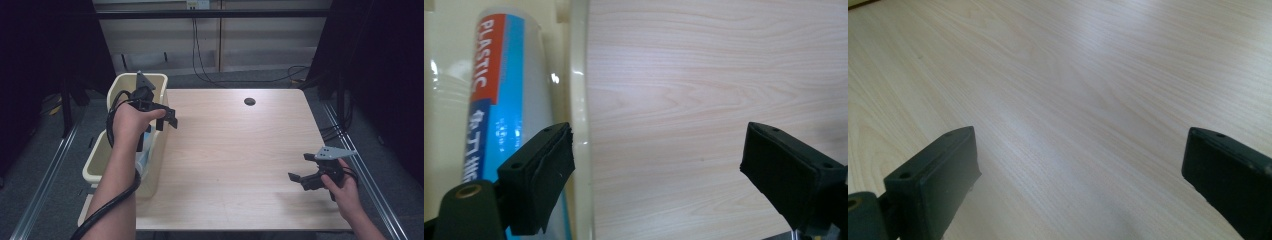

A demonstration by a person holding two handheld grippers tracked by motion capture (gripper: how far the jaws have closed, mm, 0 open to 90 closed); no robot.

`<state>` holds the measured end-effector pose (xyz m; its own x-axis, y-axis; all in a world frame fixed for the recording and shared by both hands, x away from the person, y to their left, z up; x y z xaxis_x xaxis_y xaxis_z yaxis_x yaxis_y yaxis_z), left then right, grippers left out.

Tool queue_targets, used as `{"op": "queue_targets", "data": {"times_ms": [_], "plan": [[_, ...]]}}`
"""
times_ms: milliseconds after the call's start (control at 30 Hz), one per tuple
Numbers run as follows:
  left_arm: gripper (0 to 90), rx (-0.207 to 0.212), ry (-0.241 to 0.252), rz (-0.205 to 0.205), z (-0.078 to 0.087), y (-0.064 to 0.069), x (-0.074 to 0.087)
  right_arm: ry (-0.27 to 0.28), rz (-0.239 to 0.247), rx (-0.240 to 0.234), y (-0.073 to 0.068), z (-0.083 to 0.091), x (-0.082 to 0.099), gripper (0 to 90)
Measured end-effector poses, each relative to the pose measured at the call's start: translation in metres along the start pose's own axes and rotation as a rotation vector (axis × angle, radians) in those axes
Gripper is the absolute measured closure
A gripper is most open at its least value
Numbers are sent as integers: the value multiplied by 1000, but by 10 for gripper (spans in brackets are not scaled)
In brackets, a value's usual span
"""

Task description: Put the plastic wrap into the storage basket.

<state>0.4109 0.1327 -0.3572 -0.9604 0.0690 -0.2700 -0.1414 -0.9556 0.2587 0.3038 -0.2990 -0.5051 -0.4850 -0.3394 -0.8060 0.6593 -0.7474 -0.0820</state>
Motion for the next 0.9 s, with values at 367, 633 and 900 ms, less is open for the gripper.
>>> {"op": "queue_targets", "data": {"times_ms": [367, 633, 900], "plan": [[120, 51, 12, -68, -9, 26, 1, -1, 9, -12, -1, -1, 0, 16], [111, 85, 34, -132, -21, 44, 3, -9, 13, -21, -2, -2, 1, 16], [106, 119, 25, -184, -41, 59, 10, -14, 21, -28, -4, -2, 2, 16]]}}
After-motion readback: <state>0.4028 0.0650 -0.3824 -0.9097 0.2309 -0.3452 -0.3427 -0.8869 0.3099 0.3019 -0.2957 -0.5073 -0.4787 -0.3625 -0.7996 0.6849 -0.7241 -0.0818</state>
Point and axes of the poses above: each handheld gripper's, and its own axes: z roughly backward along the jaws, x roughly out of its underside, y roughly to its right, the point moved 7 cm from there along -z, roughly forward along the jaws, and after that the axes turned 3 degrees about -x, right-handed, at the moved point
